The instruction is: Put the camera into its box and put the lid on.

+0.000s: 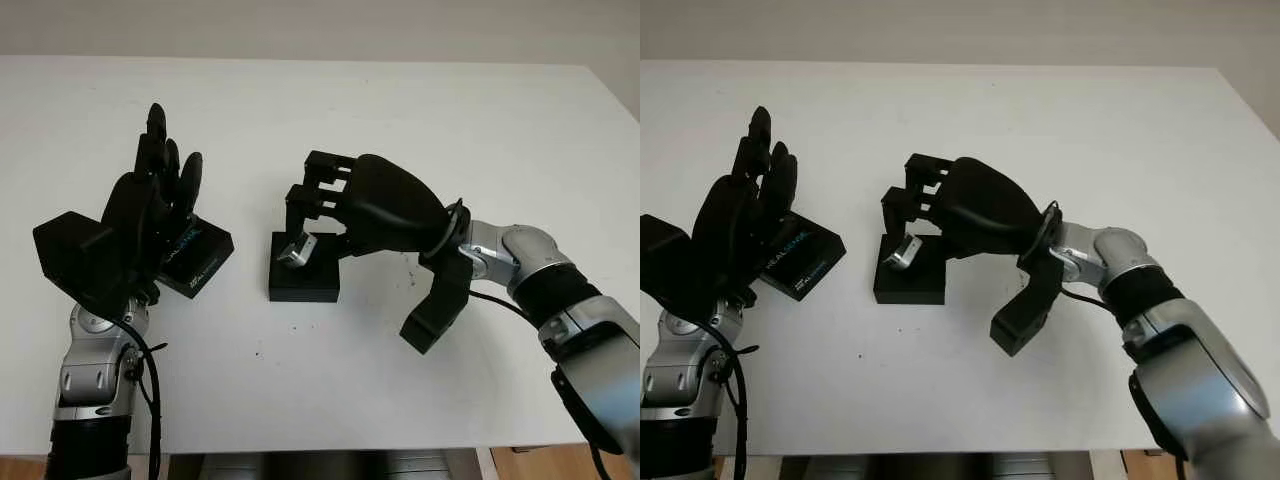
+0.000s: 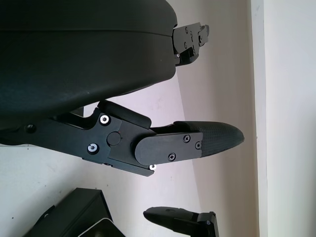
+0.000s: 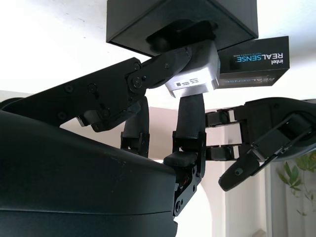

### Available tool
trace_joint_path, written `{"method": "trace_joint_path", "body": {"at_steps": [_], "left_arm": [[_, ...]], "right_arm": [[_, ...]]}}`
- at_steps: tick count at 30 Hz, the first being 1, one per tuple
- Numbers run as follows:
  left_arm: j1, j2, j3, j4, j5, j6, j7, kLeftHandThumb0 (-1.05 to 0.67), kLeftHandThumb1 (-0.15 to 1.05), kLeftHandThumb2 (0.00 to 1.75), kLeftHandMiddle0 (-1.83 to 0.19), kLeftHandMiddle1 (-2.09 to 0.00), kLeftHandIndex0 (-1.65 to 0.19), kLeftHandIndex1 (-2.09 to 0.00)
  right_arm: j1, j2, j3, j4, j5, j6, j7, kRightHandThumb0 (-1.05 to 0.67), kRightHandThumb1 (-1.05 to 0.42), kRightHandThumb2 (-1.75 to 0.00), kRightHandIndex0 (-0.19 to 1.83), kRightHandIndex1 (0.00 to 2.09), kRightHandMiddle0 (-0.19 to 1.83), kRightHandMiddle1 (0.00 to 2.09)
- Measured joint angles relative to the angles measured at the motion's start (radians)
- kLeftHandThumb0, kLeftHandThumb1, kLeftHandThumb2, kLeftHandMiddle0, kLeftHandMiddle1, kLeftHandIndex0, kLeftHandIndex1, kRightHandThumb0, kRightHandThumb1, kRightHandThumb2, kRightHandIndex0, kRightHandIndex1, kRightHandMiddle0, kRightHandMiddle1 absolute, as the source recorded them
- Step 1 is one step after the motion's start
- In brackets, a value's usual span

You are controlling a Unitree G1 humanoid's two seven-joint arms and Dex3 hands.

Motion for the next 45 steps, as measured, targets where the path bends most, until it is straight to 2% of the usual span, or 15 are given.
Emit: {"method": "trace_joint_path", "body": {"at_steps": [19, 28, 39, 45], "left_arm": [[0.024, -0.001, 0.001, -0.031, 0.016, 0.014, 0.011, -0.73, 1.05, 0.46, 0.19, 0.0, 0.19, 0.0], [0.025, -0.001, 0.001, -0.04, 0.016, 0.024, 0.013, -0.7, 1.05, 0.46, 0.19, 0.0, 0.19, 0.0], [0.025, -0.001, 0.001, -0.042, 0.016, 0.024, 0.013, -0.69, 1.05, 0.47, 0.19, 0.0, 0.19, 0.0], [0.025, -0.001, 0.001, -0.042, 0.016, 0.024, 0.013, -0.68, 1.05, 0.47, 0.19, 0.0, 0.19, 0.0]], "right_arm": [[-0.013, 0.027, 0.005, 0.024, -0.003, -0.002, 0.009, -0.37, -0.95, -0.05, 0.36, 1.46, 0.48, 1.49], [-0.043, 0.015, 0.048, 0.043, -0.066, 0.026, -0.046, -0.35, -0.94, -0.05, 0.32, 1.46, 0.47, 1.47], [-0.056, -0.015, 0.073, 0.056, -0.086, 0.043, -0.054, -0.33, -0.95, -0.06, 0.37, 1.33, 0.49, 1.42], [-0.056, -0.019, 0.073, 0.056, -0.088, 0.046, -0.057, -0.37, -0.94, -0.05, 0.33, 1.31, 0.49, 1.4]]}}
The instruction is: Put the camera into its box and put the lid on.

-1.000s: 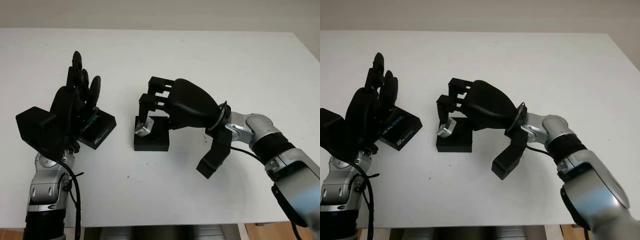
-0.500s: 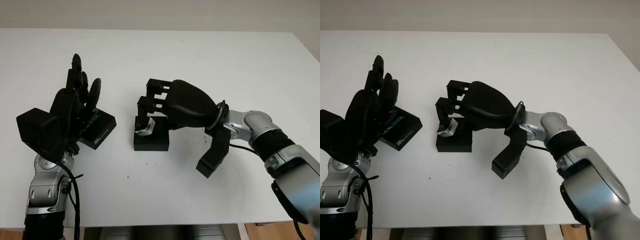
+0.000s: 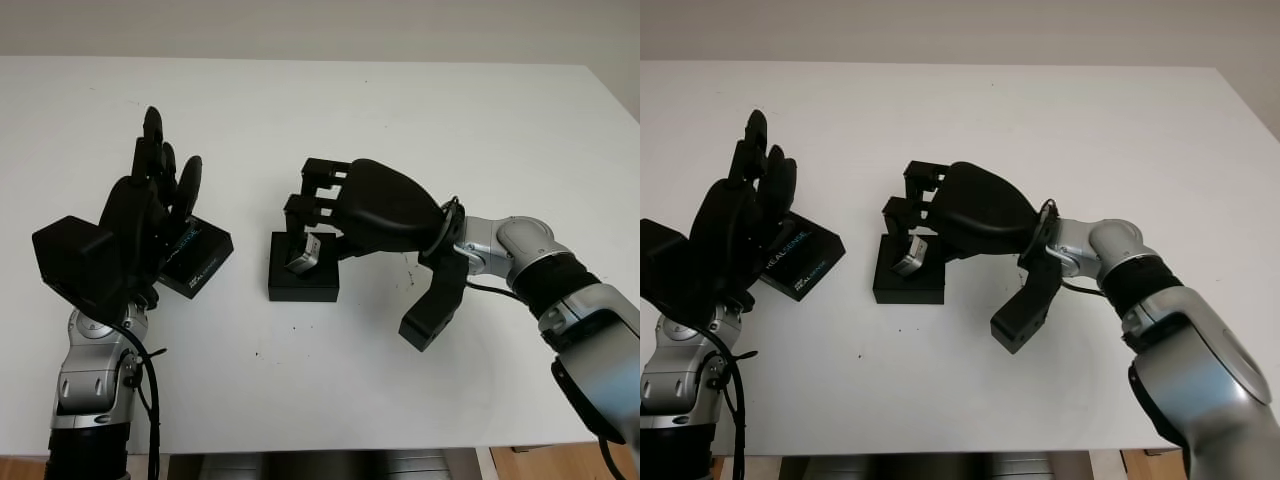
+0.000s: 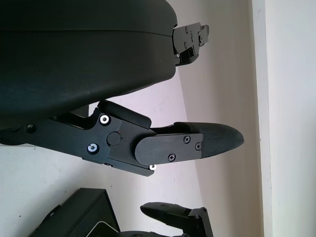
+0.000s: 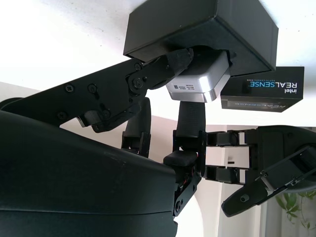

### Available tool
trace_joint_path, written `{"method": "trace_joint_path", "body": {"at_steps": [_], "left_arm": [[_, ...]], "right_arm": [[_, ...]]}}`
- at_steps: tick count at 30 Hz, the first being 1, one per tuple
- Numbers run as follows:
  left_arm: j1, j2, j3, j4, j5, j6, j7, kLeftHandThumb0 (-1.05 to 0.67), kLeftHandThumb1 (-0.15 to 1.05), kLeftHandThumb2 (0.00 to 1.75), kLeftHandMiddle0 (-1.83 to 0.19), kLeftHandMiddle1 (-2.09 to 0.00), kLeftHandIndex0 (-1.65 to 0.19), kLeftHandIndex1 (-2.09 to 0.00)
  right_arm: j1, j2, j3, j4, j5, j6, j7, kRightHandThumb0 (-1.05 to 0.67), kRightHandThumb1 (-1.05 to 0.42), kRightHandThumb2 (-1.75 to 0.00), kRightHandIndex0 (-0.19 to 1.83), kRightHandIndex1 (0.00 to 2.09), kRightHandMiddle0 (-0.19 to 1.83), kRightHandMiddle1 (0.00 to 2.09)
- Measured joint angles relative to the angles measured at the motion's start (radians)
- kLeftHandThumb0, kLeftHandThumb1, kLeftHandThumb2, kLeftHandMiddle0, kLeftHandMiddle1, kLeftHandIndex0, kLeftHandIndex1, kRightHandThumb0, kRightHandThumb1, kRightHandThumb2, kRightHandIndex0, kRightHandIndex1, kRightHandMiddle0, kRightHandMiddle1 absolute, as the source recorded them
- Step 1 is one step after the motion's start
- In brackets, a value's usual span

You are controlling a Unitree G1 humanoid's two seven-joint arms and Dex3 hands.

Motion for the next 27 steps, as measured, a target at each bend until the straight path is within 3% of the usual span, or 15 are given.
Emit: {"method": "trace_joint_path", "body": {"at_steps": [5, 10, 13, 18, 21, 27], "left_arm": [[0.0, 0.0, 0.0, 0.0, 0.0, 0.0, 0.0, -0.68, 1.05, 0.47, 0.19, 0.0, 0.19, 0.0], [0.0, 0.0, 0.0, -0.002, 0.0, 0.001, -0.001, -0.68, 1.05, 0.47, 0.19, 0.0, 0.19, 0.0], [0.0, 0.001, 0.0, -0.003, 0.0, 0.008, -0.001, -0.68, 1.05, 0.47, 0.19, 0.0, 0.19, 0.0], [0.0, 0.001, 0.0, -0.006, 0.0, 0.011, -0.001, -0.66, 1.05, 0.49, 0.19, 0.0, 0.19, 0.0], [0.0, 0.0, 0.0, -0.007, -0.001, 0.011, -0.001, -0.66, 1.05, 0.47, 0.19, 0.0, 0.19, 0.0], [0.0, 0.002, 0.0, -0.006, -0.003, 0.01, -0.008, -0.68, 1.05, 0.48, 0.19, 0.0, 0.19, 0.0]], "right_arm": [[-0.002, -0.003, 0.015, -0.006, -0.029, 0.021, -0.016, -0.37, -0.93, -0.05, 0.26, 1.19, 0.44, 1.13], [-0.003, -0.017, 0.023, -0.049, -0.036, 0.048, 0.073, -0.33, -0.91, -0.05, 0.23, 0.79, 0.44, 0.83], [-0.002, -0.024, 0.024, -0.078, -0.037, 0.07, 0.114, -0.32, -0.91, -0.06, 0.31, 0.54, 0.49, 0.74], [-0.002, -0.039, 0.021, -0.107, -0.028, 0.083, 0.177, -0.31, -0.94, -0.06, 0.35, 0.38, 0.44, 0.67], [-0.001, -0.047, 0.019, -0.138, -0.024, 0.105, 0.233, -0.36, -0.94, -0.06, 0.31, 0.28, 0.35, 0.6], [0.009, -0.074, -0.012, -0.224, 0.03, 0.157, 0.399, -0.3, -0.9, -0.05, 0.23, 0.09, 0.28, 0.41]]}}
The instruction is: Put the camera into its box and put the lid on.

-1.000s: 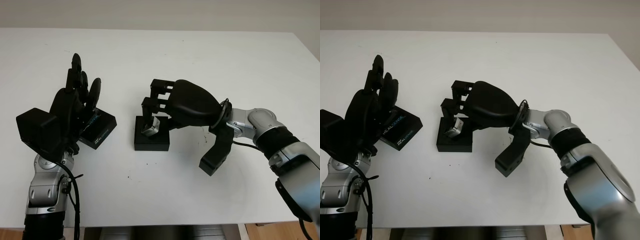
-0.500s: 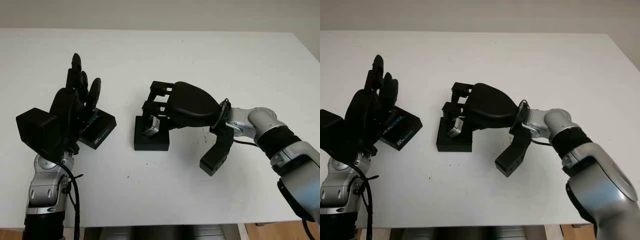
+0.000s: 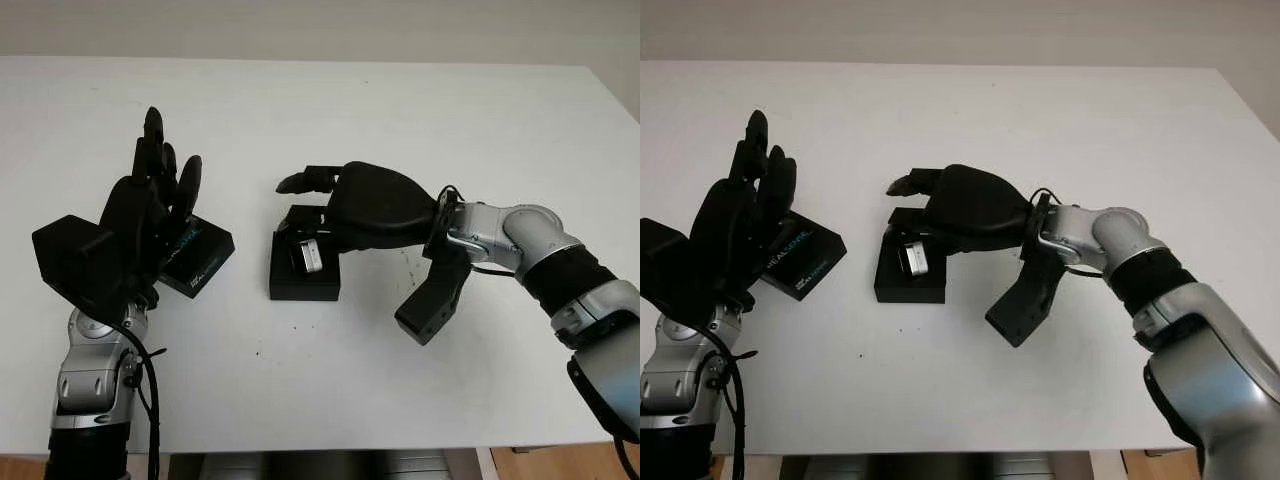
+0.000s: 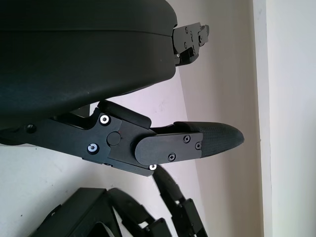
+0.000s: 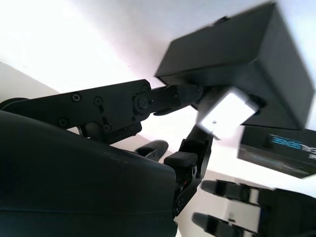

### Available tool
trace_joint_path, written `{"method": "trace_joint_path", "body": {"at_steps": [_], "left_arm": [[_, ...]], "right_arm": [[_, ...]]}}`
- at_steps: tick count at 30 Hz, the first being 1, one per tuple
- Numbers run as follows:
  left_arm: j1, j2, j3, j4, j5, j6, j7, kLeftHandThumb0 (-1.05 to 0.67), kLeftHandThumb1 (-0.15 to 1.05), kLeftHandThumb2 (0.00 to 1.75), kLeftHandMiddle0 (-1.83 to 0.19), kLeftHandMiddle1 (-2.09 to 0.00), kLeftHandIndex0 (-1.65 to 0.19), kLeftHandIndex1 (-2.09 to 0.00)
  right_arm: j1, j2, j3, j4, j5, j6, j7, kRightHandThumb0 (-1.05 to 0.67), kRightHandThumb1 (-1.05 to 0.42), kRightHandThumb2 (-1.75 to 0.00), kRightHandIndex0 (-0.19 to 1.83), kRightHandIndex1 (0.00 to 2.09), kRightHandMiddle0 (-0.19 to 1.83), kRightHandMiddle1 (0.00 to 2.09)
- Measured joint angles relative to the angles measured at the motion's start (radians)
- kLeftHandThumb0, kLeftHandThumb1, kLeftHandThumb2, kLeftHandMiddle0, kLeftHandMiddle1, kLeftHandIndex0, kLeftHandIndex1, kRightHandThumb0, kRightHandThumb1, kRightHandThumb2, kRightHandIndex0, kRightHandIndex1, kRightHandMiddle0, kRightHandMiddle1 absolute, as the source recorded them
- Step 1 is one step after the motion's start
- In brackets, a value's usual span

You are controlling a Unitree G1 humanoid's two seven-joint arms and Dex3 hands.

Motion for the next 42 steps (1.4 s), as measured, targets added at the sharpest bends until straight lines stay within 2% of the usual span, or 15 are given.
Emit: {"method": "trace_joint_path", "body": {"at_steps": [8, 13, 17, 19, 21, 23, 27, 30, 33, 37, 42], "left_arm": [[0.0, 0.0, 0.001, 0.0, -0.001, 0.0, 0.0, -0.67, 1.05, 0.47, 0.19, 0.0, 0.19, 0.0], [0.0, 0.0, 0.002, 0.0, -0.004, 0.0, -0.006, -0.67, 1.05, 0.49, 0.19, 0.0, 0.19, 0.0], [0.0, 0.001, 0.001, 0.0, -0.002, -0.003, -0.01, -0.68, 1.05, 0.49, 0.19, 0.0, 0.19, 0.0], [0.0, 0.0, 0.001, -0.001, -0.001, -0.003, -0.009, -0.68, 1.05, 0.49, 0.19, 0.0, 0.19, 0.0], [0.0, 0.0, 0.001, -0.001, -0.001, -0.003, -0.008, -0.68, 1.05, 0.49, 0.19, 0.0, 0.19, 0.0], [0.001, -0.001, 0.001, -0.001, -0.001, -0.005, -0.006, -0.68, 1.05, 0.49, 0.19, 0.0, 0.19, 0.0], [0.003, -0.003, 0.0, -0.002, 0.0, -0.005, -0.003, -0.69, 1.05, 0.48, 0.19, 0.0, 0.19, 0.0], [0.004, -0.013, -0.002, -0.004, -0.001, -0.005, -0.001, -0.68, 1.05, 0.49, 0.19, 0.0, 0.19, 0.0], [0.005, -0.017, -0.004, -0.004, 0.004, -0.015, -0.002, -0.69, 1.05, 0.49, 0.19, 0.0, 0.19, 0.0], [0.005, -0.019, -0.006, -0.004, 0.005, -0.016, 0.0, -0.69, 1.05, 0.48, 0.19, 0.0, 0.19, 0.0], [0.005, -0.019, -0.007, -0.003, 0.005, -0.017, 0.002, -0.7, 1.05, 0.48, 0.19, 0.0, 0.19, 0.0]], "right_arm": [[0.036, -0.047, -0.075, -0.125, 0.06, 0.056, 0.146, -0.21, -0.92, -0.06, 0.2, 0.05, 0.33, 0.26], [0.051, -0.052, -0.13, -0.165, 0.095, 0.093, 0.151, -0.19, -0.94, -0.07, 0.29, 0.1, 0.41, 0.26], [0.078, -0.044, -0.172, -0.179, 0.095, 0.144, 0.057, -0.35, -0.95, -0.07, 0.44, 0.16, 0.47, 0.29], [0.091, -0.038, -0.196, -0.187, 0.107, 0.156, 0.023, -0.44, -0.94, -0.06, 0.48, 0.22, 0.44, 0.39], [0.122, -0.028, -0.224, -0.218, 0.152, 0.173, 0.024, -0.48, -0.92, -0.05, 0.42, 0.39, 0.31, 0.68], [0.165, -0.016, -0.255, -0.269, 0.226, 0.189, 0.062, -0.51, -0.91, -0.05, 0.39, 0.48, 0.27, 0.78], [0.27, 0.018, -0.316, -0.38, 0.404, 0.221, 0.173, -0.54, -0.88, -0.05, 0.37, 0.53, 0.23, 0.83], [0.354, 0.041, -0.345, -0.465, 0.461, 0.247, 0.218, -0.58, -0.87, -0.05, 0.38, 0.55, 0.24, 0.83], [0.434, 0.081, -0.357, -0.525, 0.512, 0.279, 0.248, -0.58, -0.87, -0.05, 0.31, 0.57, 0.18, 0.89], [0.512, 0.148, -0.371, -0.541, 0.597, 0.303, 0.273, -0.61, -0.9, -0.06, 0.19, 0.7, 0.09, 1.03], [0.551, 0.194, -0.381, -0.516, 0.586, 0.274, 0.24, -0.64, -0.89, -0.05, 0.17, 0.75, 0.1, 1.08]]}}
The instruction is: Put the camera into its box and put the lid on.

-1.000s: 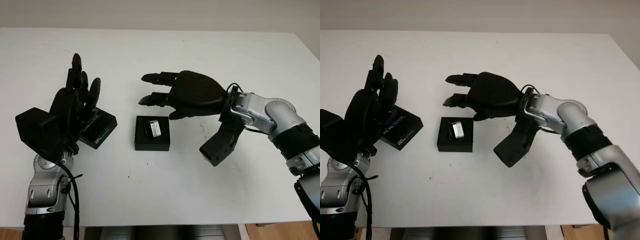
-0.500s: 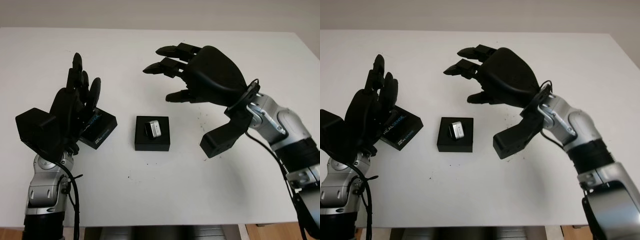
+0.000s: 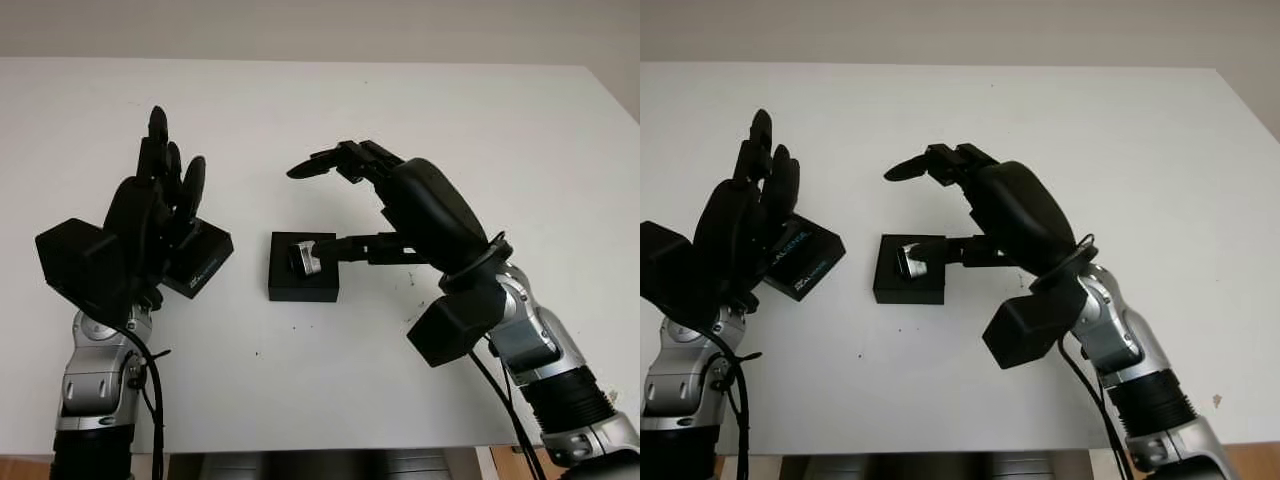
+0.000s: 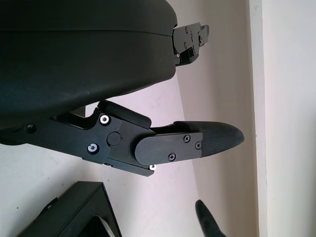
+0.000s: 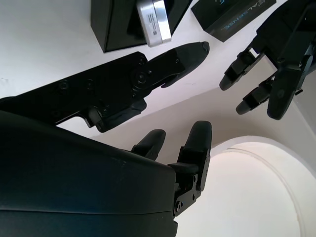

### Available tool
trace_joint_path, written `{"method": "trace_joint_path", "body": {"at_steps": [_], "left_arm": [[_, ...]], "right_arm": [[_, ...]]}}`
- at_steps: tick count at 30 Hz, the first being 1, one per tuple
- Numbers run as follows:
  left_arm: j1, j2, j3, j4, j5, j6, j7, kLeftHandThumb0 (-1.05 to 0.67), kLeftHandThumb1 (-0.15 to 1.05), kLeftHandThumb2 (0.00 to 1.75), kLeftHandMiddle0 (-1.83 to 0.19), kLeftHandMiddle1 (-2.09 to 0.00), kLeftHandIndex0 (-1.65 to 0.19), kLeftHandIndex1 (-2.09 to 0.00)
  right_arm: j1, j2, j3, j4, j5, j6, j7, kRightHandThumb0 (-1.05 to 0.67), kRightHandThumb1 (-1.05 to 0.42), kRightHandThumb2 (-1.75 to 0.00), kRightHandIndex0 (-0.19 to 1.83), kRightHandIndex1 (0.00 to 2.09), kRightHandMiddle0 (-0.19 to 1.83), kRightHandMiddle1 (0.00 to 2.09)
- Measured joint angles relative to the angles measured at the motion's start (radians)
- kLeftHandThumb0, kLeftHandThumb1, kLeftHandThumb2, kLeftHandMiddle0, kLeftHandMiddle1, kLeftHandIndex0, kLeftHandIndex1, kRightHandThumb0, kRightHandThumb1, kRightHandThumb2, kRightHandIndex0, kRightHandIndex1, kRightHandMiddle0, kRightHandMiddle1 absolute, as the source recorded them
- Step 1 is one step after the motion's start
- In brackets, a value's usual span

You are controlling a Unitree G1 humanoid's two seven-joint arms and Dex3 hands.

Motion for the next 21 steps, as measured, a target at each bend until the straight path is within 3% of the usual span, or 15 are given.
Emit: {"method": "trace_joint_path", "body": {"at_steps": [14, 21], "left_arm": [[0.0, 0.0, -0.006, 0.005, 0.003, -0.001, 0.003, -0.68, 1.05, 0.49, 0.19, 0.0, 0.19, 0.0], [0.0, 0.0, -0.006, 0.005, -0.001, -0.002, 0.0, -0.69, 1.05, 0.47, 0.19, 0.0, 0.19, 0.0]], "right_arm": [[0.01, 0.062, 0.034, 0.172, -0.124, -0.052, -0.121, -0.64, -0.9, -0.05, 0.13, 0.87, 0.1, 1.11], [-0.008, 0.063, 0.039, 0.216, -0.145, -0.058, -0.136, -0.64, -0.89, -0.05, 0.19, 0.83, 0.19, 1.0]]}}
